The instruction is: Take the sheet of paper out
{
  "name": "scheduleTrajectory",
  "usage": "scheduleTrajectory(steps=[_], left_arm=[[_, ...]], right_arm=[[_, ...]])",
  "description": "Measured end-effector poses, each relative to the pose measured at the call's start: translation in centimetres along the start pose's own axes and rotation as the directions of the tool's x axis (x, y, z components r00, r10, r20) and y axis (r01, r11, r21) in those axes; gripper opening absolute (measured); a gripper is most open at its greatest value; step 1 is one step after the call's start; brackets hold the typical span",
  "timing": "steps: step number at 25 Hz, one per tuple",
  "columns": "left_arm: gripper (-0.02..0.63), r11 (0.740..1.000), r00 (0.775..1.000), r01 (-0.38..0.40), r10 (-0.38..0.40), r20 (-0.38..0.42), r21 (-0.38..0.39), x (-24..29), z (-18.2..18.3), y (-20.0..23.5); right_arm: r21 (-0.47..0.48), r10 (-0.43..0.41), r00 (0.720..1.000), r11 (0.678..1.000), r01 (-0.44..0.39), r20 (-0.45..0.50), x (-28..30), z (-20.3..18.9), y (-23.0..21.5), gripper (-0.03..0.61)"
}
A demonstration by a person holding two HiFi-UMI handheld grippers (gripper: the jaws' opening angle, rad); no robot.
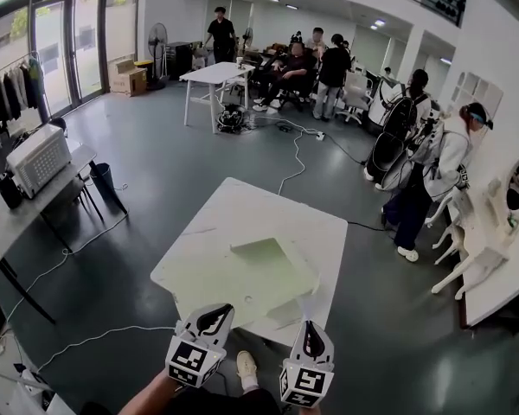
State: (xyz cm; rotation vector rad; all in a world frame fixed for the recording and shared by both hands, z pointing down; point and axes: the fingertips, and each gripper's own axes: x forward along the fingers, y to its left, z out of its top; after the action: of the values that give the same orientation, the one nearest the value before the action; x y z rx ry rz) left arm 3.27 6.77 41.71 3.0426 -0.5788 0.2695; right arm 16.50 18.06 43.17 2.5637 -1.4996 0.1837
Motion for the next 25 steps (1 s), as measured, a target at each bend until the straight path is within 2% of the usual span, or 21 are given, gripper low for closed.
scheduleTrajectory(steps=[25], left_arm=[[0.029,1.000,1.000,-0.014,0.013,-0.020,-0.016,1.2,-0.5,-0.4]], right_arm=[[0.001,0.017,1.000,1.000,-0.017,-0.022,1.1,-0.3,-1.3,0.018]])
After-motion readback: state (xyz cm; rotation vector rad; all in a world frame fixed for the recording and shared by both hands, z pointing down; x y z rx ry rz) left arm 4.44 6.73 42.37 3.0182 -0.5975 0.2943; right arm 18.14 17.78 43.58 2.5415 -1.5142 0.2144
